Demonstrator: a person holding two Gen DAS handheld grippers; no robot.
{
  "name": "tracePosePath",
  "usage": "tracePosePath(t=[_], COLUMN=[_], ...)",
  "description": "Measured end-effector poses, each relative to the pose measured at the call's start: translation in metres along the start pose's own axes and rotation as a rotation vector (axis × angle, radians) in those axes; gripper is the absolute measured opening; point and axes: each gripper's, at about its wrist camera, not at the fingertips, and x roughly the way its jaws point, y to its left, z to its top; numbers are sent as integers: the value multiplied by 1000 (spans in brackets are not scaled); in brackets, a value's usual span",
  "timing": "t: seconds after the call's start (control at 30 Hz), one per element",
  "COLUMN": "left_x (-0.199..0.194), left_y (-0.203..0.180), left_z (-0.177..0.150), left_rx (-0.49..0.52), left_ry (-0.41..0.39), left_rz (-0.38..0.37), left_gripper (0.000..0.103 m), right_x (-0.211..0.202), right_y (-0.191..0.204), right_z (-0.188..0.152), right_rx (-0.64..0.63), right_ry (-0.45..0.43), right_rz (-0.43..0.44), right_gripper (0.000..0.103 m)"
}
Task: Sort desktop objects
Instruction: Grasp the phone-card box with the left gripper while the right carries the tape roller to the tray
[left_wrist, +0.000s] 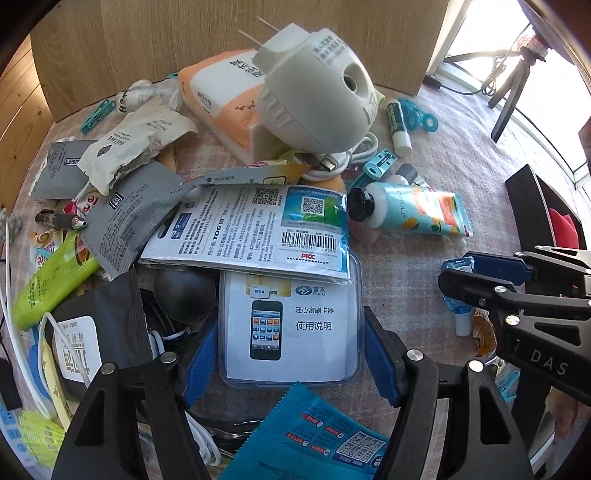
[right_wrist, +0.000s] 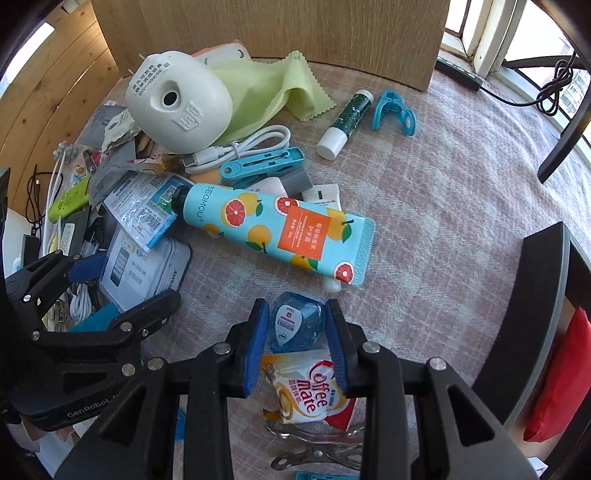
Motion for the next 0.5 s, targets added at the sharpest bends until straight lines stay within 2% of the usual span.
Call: tracePosePath(t=[0.13,0.47,0.5], left_x=[-6,-16,-19], left_y=[-2,-11,-11], left_z=[-7,-24,-24], left_rx=[2,3,3], left_ry=[-4,-19,-26], left_rz=[-30,-25,-24], left_gripper=[68,68,68], right_x=[-18,-29,-31], right_y=[-40,-64,-65], right_z=[-3,-11,-13], right_rx=[52,57,65], right_ry=[-31,-60,-65], right_rz=[63,60,79], right_gripper=[25,23,20])
